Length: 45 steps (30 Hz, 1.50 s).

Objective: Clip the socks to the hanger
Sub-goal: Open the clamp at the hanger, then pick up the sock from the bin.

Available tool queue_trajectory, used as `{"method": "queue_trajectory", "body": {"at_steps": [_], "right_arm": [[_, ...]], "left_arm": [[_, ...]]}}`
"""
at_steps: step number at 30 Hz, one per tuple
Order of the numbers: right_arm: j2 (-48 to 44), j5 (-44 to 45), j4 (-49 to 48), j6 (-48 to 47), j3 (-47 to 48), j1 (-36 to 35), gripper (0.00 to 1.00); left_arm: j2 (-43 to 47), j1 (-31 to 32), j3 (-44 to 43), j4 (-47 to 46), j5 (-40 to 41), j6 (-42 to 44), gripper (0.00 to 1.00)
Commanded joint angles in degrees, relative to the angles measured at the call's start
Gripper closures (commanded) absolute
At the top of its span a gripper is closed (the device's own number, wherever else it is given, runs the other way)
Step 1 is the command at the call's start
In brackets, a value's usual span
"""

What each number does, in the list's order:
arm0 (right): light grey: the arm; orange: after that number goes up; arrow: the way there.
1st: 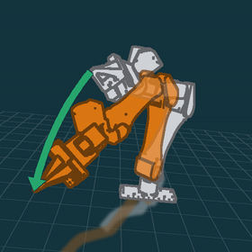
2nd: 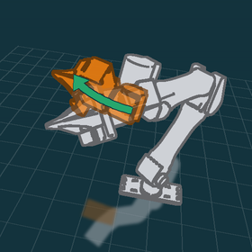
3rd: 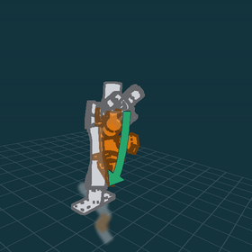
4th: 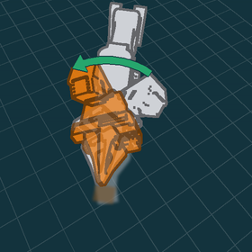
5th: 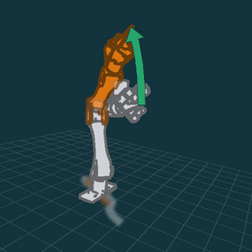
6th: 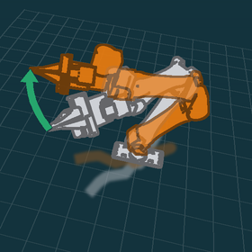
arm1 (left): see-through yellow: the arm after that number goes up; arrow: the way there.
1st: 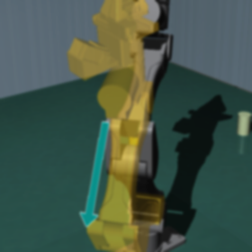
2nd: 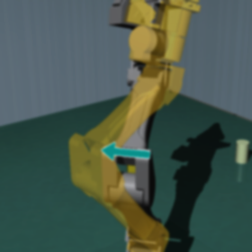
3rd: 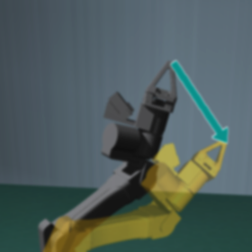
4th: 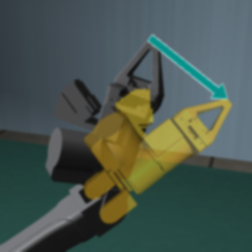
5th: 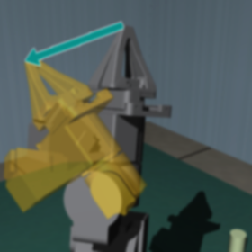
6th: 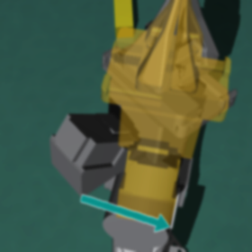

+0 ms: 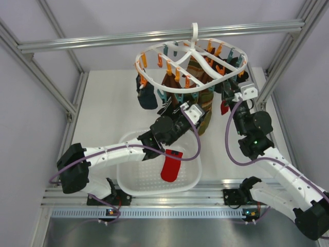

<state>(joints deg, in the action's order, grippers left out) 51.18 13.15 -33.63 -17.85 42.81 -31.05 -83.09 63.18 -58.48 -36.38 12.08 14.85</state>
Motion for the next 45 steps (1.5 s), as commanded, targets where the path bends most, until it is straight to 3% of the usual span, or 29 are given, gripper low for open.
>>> {"method": "queue_trajectory", "body": {"at_steps": [1, 7, 19, 25, 31, 35, 41, 45], "right_arm": [[-0.5, -0.1, -0.7, 2.2, 3.7, -1.1, 0.77], [-1.3, -2.1, 5.0, 8.8, 5.9, -0.2, 1.00], [1.3, -21.1, 19.9, 29.3, 12.9, 9.4, 1.00], [3.0, -28.1, 21.5, 37.7, 14.3, 14.7, 1.00], [3.8, -29.8, 22.4, 39.9, 15.0, 15.8, 1.00], [3.8, -29.4, 23.7, 39.1, 16.2, 15.8, 1.00], [3.3, -27.7, 28.6, 35.3, 19.0, 15.8, 1.00], [3.5, -26.1, 31.6, 33.4, 21.0, 15.7, 1.00]], "left_arm": [[1.4, 0.3, -0.6, -2.7, 0.7, -0.7, 0.56], [1.0, 0.3, -1.1, -2.3, 0.0, -0.5, 0.56], [1.5, 0.3, -1.2, -5.5, -5.3, -0.1, 0.59], [1.4, 0.3, -2.3, -6.3, -5.7, -1.2, 0.58], [1.1, 0.3, -3.7, -5.2, -8.6, -1.9, 0.57], [7.3, -0.1, 0.3, 6.8, -10.7, -1.9, 0.52], [20.6, -5.4, 6.5, 30.5, -31.9, 0.2, 0.45], [22.2, -7.7, 5.3, 49.3, -35.4, 4.2, 0.45]]}}
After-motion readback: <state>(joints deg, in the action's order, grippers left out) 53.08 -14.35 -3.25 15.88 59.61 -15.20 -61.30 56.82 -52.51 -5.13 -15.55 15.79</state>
